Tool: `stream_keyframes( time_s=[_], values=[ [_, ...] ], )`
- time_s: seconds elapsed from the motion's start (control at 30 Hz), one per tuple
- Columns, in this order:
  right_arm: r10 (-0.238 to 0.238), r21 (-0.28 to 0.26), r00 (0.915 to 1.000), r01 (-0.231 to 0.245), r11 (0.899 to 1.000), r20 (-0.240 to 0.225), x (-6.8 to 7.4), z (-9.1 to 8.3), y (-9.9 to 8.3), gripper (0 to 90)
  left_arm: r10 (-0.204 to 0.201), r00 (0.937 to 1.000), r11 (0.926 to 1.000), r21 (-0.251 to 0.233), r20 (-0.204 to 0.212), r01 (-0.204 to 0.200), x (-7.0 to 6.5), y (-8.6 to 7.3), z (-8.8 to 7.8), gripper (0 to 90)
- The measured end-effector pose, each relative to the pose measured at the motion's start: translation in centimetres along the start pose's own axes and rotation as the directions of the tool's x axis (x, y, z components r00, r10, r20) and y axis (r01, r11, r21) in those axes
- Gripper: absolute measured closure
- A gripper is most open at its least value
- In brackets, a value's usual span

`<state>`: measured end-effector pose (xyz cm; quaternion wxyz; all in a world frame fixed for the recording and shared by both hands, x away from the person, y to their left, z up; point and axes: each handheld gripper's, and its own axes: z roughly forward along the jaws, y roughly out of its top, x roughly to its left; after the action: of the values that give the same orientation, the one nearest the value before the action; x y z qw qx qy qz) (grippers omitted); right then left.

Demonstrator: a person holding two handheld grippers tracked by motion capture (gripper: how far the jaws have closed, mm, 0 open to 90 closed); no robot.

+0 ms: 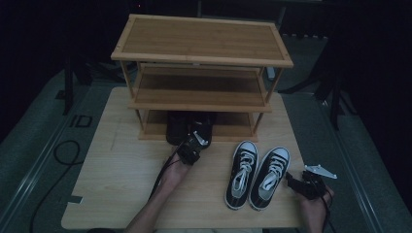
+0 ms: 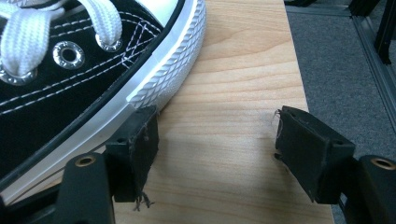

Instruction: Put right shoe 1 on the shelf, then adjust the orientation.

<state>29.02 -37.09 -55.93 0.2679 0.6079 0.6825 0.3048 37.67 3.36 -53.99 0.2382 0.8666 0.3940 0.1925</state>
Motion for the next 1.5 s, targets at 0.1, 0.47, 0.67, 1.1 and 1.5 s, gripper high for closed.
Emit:
stream_keyframes(
  time_s=[0.1,0.47,0.67,1.1,1.5],
  values=[
    [0.0,0.0,1.0,0.0,1.0,-0.001,0.0,0.0,0.0,29.6,-0.018,0.9997,0.9998,-0.011,0.019,0.018,0.3,-0.1,0.1,89.3],
    [0.0,0.0,1.0,0.0,1.0,0.0,0.0,0.0,0.0,29.6,-0.06,0.9917,0.9958,-0.061,0.114,0.068,1.8,-3.2,-1.4,73.9],
    [-0.002,0.001,1.0,0.002,1.0,-0.001,0.0,0.0,0.0,29.6,-0.094,0.9891,0.9892,-0.101,0.113,0.106,2.3,-5.5,-2.3,65.7],
    [-0.011,0.023,0.9999,0.011,1.0,-0.012,0.1,-0.2,0.2,33.4,-0.118,0.9865,0.9815,-0.138,0.114,0.133,2.3,-7.1,-2.8,53.5],
    [-0.008,0.047,0.998,0.011,0.999,-0.063,0.4,-0.6,0.5,52.0,-0.121,0.9862,0.9772,-0.161,0.113,0.139,2.2,-7.4,-2.8,52.4]
  ],
)
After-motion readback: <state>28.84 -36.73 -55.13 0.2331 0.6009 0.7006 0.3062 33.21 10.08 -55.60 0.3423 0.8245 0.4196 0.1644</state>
